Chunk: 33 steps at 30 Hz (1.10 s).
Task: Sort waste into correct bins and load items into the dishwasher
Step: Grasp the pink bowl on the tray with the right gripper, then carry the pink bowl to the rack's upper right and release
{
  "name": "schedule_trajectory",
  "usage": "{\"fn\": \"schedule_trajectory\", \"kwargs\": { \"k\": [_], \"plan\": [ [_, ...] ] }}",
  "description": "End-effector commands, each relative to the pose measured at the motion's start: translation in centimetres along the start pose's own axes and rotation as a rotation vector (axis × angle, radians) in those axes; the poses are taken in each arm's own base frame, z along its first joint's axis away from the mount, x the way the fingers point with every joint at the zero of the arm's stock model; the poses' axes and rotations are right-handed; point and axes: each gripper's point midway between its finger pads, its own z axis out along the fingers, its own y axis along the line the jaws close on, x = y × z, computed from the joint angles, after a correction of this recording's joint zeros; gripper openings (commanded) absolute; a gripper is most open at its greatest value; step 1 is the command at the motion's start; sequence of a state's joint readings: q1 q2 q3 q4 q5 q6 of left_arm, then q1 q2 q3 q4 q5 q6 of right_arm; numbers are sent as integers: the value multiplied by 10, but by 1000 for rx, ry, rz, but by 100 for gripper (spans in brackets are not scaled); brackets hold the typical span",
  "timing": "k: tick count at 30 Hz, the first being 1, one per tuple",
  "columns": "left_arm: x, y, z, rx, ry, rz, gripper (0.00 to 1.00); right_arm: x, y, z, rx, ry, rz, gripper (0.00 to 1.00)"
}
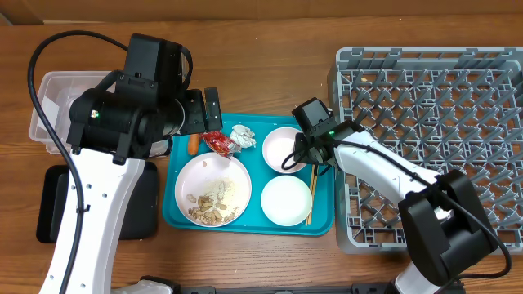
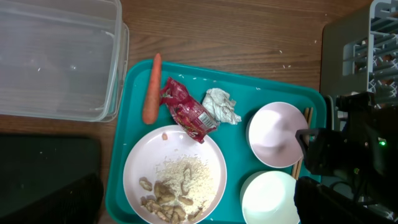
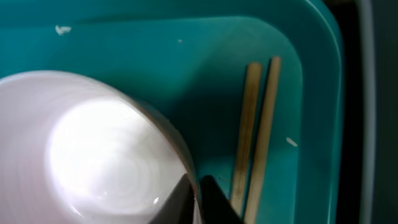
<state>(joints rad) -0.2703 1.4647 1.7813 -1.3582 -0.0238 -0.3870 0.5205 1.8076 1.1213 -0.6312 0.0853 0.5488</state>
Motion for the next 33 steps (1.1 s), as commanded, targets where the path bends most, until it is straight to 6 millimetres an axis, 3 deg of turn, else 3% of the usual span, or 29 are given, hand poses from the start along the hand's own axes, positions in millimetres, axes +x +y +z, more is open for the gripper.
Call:
{"fn": "schedule_trajectory", "kwargs": {
  "k": [1, 5, 9, 10, 12, 17, 21, 28, 33],
  "plan": [
    [-5, 1, -1, -9, -13, -12, 100, -7, -4, -6, 27, -30, 0, 4],
    [-5, 1, -1, -9, -13, -12, 100, -24, 3, -33, 16, -84, -39, 4],
    [-5, 1, -1, -9, -13, -12, 100, -50, 25, -100, -61, -192, -86, 4],
    [-5, 1, -1, -9, -13, -12, 100, -61, 24, -128, -51, -258, -85, 4],
    [-5, 1, -1, -9, -14, -12, 100, -73, 11, -156, 10, -337, -67, 4],
    [-5, 1, -1, -9, -13, -12, 100, -97, -66, -212, 358, -551, 22, 4],
    [-5, 1, -1, -9, -13, -12, 100, -106, -133, -238, 673, -616, 91, 4],
    [-5, 1, -1, -9, -13, -12, 100, -113, -222, -246, 947, -561, 227, 4],
    [-5, 1, -1, -9, -13, -12, 100, -120, -253, -243, 1013, -504, 219, 4]
  ]
}}
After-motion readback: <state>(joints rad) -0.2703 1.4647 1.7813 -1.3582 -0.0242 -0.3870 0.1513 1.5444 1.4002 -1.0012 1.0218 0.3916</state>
